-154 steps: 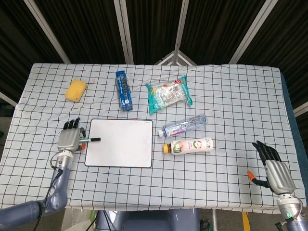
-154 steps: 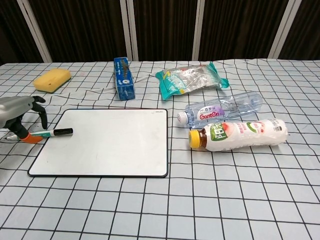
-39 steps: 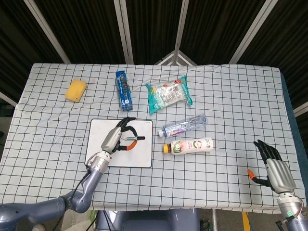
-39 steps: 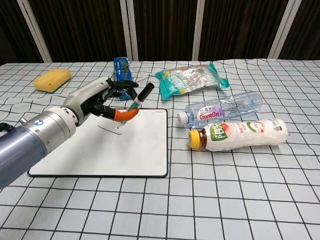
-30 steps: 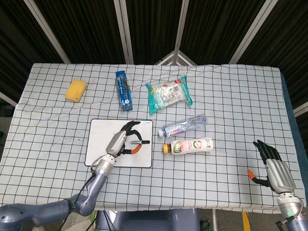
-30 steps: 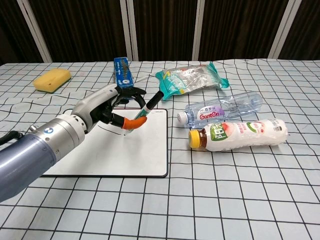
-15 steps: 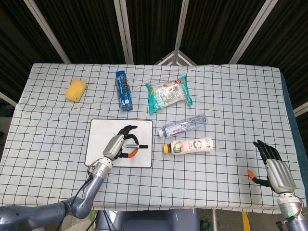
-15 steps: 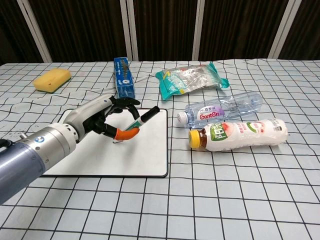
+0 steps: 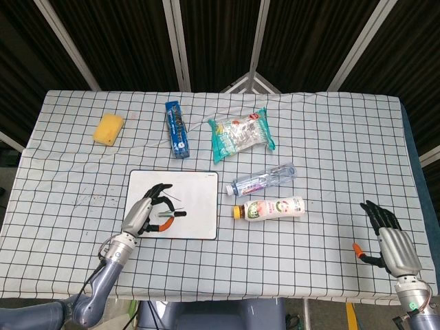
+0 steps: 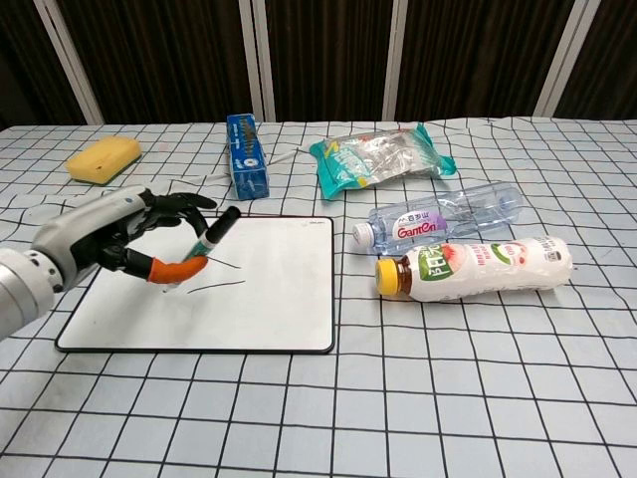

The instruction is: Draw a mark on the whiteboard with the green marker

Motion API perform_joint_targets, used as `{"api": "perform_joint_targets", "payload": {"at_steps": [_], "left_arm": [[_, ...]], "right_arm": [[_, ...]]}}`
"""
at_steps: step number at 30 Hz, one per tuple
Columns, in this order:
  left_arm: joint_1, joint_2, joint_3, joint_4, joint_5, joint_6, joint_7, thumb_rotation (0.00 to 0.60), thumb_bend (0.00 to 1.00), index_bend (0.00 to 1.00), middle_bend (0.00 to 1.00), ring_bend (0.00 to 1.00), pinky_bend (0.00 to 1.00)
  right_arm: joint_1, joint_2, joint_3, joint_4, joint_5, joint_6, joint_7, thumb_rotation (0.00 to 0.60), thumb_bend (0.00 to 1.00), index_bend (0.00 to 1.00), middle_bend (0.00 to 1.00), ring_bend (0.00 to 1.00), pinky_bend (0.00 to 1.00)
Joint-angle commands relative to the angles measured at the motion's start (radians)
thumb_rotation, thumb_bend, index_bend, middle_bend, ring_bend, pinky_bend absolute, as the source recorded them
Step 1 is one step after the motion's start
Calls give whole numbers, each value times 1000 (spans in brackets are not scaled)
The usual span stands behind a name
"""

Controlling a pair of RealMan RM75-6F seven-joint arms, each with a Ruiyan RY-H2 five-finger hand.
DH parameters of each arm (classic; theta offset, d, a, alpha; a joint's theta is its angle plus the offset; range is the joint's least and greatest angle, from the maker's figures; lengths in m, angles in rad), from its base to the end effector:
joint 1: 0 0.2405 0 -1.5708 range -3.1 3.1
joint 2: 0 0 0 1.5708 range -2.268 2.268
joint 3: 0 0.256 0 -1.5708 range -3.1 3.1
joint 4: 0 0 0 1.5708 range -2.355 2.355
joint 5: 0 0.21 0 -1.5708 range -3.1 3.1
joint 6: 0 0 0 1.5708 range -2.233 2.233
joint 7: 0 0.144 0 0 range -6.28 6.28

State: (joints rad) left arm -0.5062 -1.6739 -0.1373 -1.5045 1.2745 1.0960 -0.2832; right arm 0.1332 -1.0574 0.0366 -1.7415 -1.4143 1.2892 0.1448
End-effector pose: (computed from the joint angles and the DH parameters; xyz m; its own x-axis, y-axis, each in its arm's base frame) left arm -0.1713 0.2764 -0.0436 -0.2723 0.3966 0.8767 0.9380 -0.0937 0.3338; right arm -0.3025 -0.1875 0.1425 0.1763 -0.1941 0.9650 -0.9804 0.0529 0.1898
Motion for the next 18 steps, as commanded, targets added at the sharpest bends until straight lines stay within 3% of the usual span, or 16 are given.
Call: {"api": "perform_joint_targets", "payload": {"at_steps": [1, 6, 10, 18], "left_arm": [[33, 73, -2, -97, 32, 44, -42, 600, 573, 633, 96, 0, 20], [33, 143, -16, -160, 85, 77, -20, 600, 566, 633, 96, 0, 19], [13, 198, -27, -148, 83, 63, 102, 600, 546, 633, 96, 0, 19], [-24, 255, -25, -91, -117, -13, 476, 600, 489, 634, 97, 0, 20]], "right_arm": [[0, 0, 1, -1, 3, 0, 1, 600, 350, 0, 0, 0, 0], [1, 1, 3, -5, 12, -5, 1, 600, 351, 0, 0, 0, 0], [0, 3, 3, -7, 17, -6, -2, 600, 351, 0, 0, 0, 0], [0, 2, 5, -8, 18, -4, -5, 600, 351, 0, 0, 0, 0]]}}
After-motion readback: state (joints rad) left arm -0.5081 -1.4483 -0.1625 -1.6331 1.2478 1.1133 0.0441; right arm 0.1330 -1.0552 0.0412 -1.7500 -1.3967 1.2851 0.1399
